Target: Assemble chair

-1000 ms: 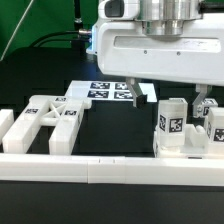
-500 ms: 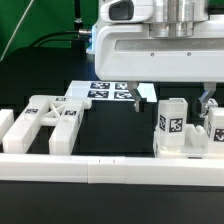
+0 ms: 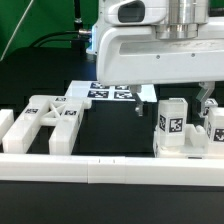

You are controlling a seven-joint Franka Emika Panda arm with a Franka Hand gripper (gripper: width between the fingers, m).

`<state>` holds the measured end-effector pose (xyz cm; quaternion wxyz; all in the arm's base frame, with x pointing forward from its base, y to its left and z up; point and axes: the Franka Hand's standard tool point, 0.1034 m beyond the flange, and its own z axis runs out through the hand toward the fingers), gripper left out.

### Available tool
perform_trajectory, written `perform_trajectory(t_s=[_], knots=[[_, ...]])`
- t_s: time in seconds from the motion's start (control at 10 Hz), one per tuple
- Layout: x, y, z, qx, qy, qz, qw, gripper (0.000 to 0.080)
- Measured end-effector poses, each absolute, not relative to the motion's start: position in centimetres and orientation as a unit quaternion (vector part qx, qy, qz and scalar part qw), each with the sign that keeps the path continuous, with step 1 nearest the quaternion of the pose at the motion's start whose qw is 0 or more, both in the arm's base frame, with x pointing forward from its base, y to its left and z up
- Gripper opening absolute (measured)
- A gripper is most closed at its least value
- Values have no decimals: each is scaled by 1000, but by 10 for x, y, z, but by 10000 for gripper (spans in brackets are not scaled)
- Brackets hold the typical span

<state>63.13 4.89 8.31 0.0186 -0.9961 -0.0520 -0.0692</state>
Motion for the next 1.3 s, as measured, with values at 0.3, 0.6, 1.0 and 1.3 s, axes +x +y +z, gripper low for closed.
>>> perform_trajectory(t_s=[0.3,0.6,1.0,1.3], knots=[[632,49,83,-997,-42,-70,20,284],[632,49,83,-997,13,-68,24,286],[632,47,83,-979,193,-59,39,287],[632,49,82,-925,373,-47,56,287]])
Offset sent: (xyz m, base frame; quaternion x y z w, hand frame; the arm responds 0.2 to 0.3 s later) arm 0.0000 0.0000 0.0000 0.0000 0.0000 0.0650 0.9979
